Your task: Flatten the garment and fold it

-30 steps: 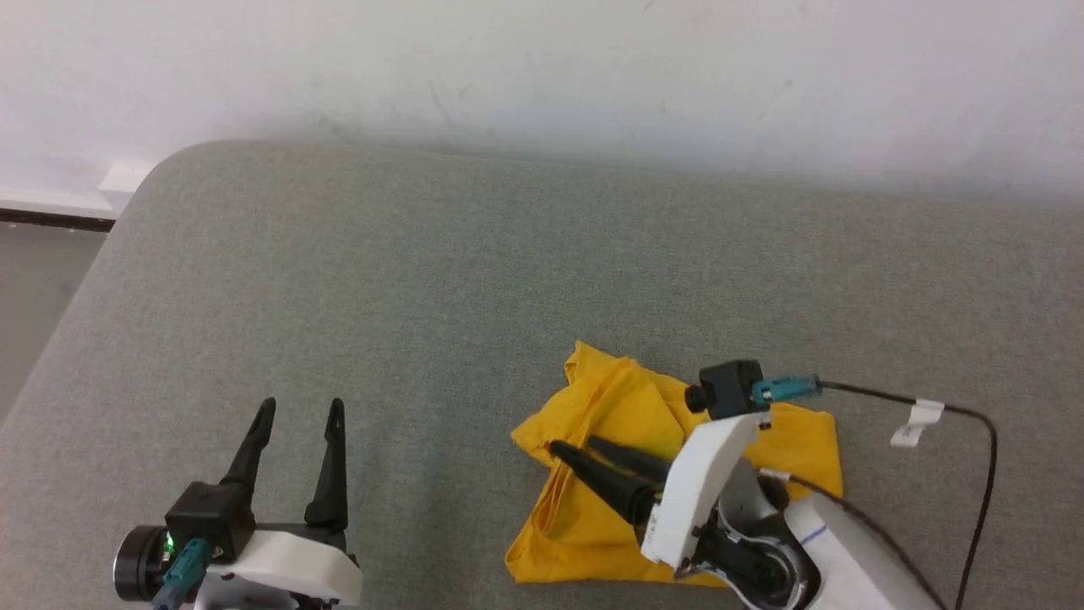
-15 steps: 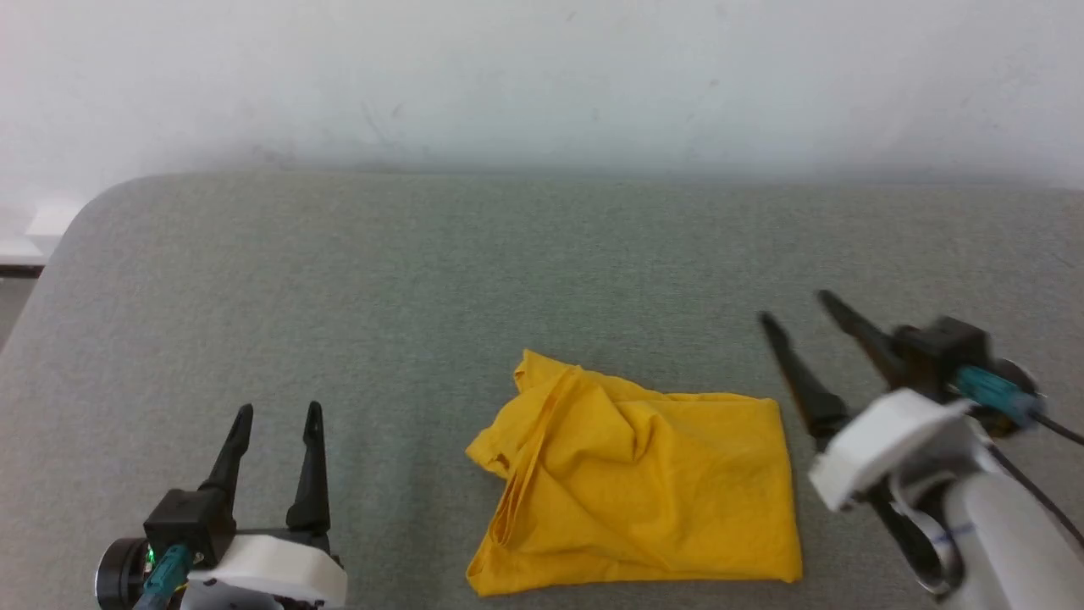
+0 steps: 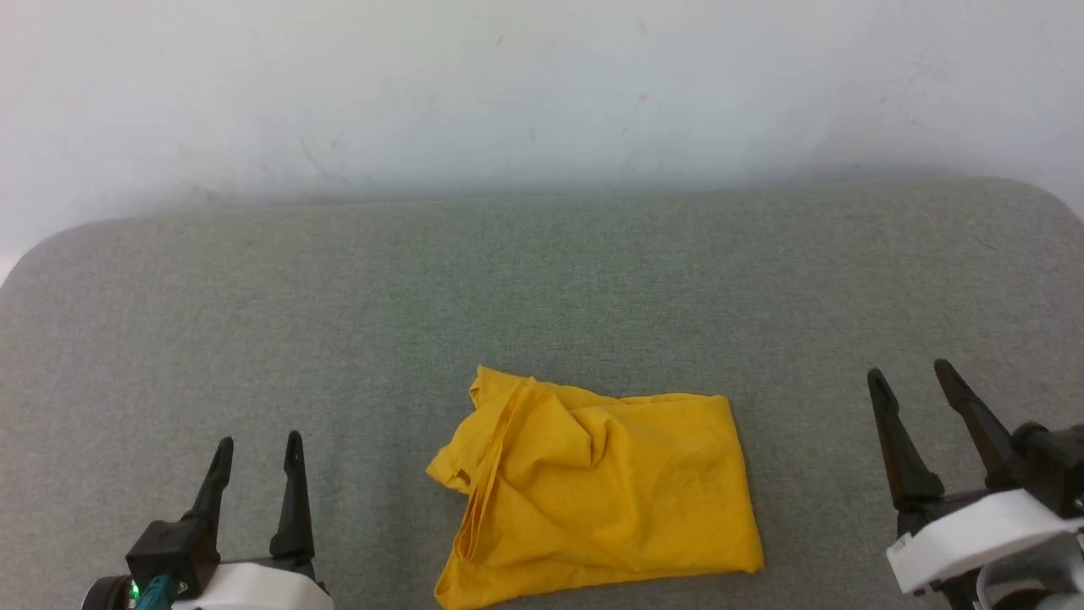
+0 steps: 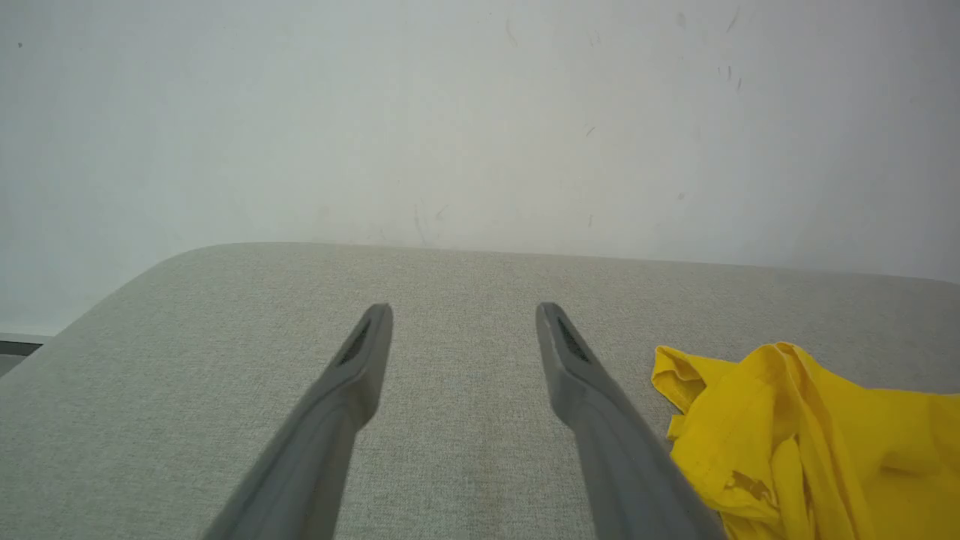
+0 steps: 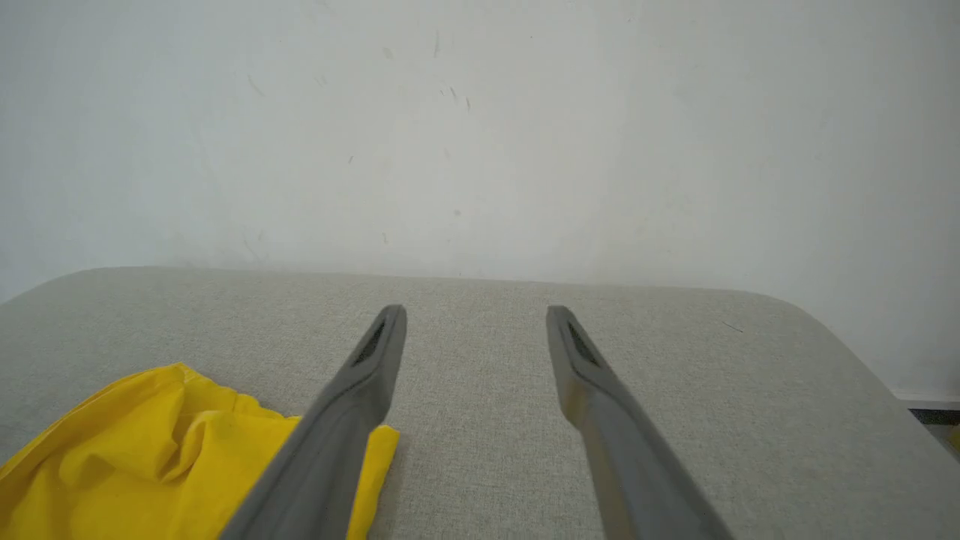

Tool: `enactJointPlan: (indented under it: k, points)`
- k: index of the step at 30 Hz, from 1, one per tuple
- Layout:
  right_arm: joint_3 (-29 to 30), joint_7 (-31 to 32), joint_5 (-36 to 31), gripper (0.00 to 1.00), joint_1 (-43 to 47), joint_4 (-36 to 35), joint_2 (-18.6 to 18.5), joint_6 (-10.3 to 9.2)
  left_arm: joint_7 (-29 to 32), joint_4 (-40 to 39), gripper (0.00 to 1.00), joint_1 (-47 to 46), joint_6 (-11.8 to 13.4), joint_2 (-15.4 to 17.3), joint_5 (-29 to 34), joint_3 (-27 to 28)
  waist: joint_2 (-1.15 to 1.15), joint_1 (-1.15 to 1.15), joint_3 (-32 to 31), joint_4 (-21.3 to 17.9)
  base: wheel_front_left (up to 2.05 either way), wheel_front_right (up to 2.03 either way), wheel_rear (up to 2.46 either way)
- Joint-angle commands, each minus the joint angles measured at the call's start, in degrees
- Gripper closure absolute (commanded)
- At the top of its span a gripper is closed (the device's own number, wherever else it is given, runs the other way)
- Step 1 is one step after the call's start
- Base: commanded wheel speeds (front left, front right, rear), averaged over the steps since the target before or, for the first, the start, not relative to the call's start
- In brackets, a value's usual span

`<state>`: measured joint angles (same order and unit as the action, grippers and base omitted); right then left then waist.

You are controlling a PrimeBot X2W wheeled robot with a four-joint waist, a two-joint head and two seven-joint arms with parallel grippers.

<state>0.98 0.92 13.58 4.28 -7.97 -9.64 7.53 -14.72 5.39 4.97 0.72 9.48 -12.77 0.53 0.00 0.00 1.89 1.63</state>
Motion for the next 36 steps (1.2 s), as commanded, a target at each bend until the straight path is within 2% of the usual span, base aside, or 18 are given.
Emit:
enactJointPlan:
  k: [1,7,12,17,20,22,26,32,33,34,35,36]
  points:
    - [0.3,-0.3,0.1,0.0,0.7,-0.5,0.5,-0.04,-0.3,0.0,0.0,0.9,0.5,-0.1,-0.2,0.3,0.0,0.0,-0.1,-0.1,0.0,0.0,0.0]
    - [4.1,2.5,4.5,0.0,1.8,0.9,1.3,-0.04,-0.3,0.0,0.0,0.6,0.6,-0.5,-0.4,0.6,0.0,0.0,-0.1,0.0,0.0,0.0,0.0]
    - [12.2,11.0,15.9,0.0,-1.0,7.9,-0.6,-0.04,-0.3,0.1,0.0,-0.2,0.1,-0.9,-0.7,1.0,0.0,0.0,0.3,1.2,0.0,0.0,0.0]
    - [16.0,31.6,29.4,0.0,-3.9,18.8,-1.9,-0.04,-0.3,0.2,0.0,-0.9,-0.5,-1.6,-0.6,0.9,0.0,0.0,0.7,3.2,0.0,0.0,0.0]
    - [17.8,42.4,35.1,0.0,-6.6,24.4,0.4,-0.04,-0.3,0.6,0.0,-1.5,-1.0,-2.0,-0.5,1.0,0.0,0.0,0.9,4.8,0.0,0.0,0.0]
    - [17.8,47.5,37.5,0.0,-8.2,27.0,2.3,-0.04,-0.3,0.7,0.0,-1.9,-1.3,-2.2,-0.4,1.1,0.0,0.0,1.2,5.9,0.0,0.0,0.0]
    - [16.2,52.0,41.5,0.0,-11.2,30.7,5.2,-0.04,-0.3,0.8,0.0,-2.3,-1.8,-2.9,0.0,1.1,0.0,0.0,1.6,7.7,0.0,0.0,0.0]
    - [11.2,51.8,44.0,0.0,-15.0,36.1,6.5,-0.04,-0.3,1.4,0.0,-3.1,-2.5,-3.7,0.5,0.9,0.0,0.0,2.3,9.5,0.0,0.0,0.0]
    - [10.2,51.5,43.5,0.53,-15.3,36.9,6.5,-0.04,-0.3,1.4,0.0,-3.2,-2.6,-3.8,0.6,0.9,0.0,0.0,2.3,9.7,0.0,0.0,0.0]
    - [9.3,51.1,43.0,0.87,-15.6,37.5,6.5,-0.04,-0.3,1.5,0.0,-3.2,-2.6,-3.9,0.7,0.9,0.0,0.0,2.3,9.8,0.0,0.0,0.0]
    - [8.5,50.8,42.6,1.0,-15.7,37.9,6.5,-0.04,-0.3,1.5,0.0,-3.2,-2.7,-4.0,0.8,0.9,0.0,0.0,2.2,9.9,0.0,0.0,0.0]
    - [7.7,50.3,42.2,1.0,-15.9,37.8,6.4,-0.04,-0.3,1.5,0.0,-3.2,-2.8,-4.1,0.9,0.9,0.0,0.0,2.1,9.9,0.0,0.0,0.0]
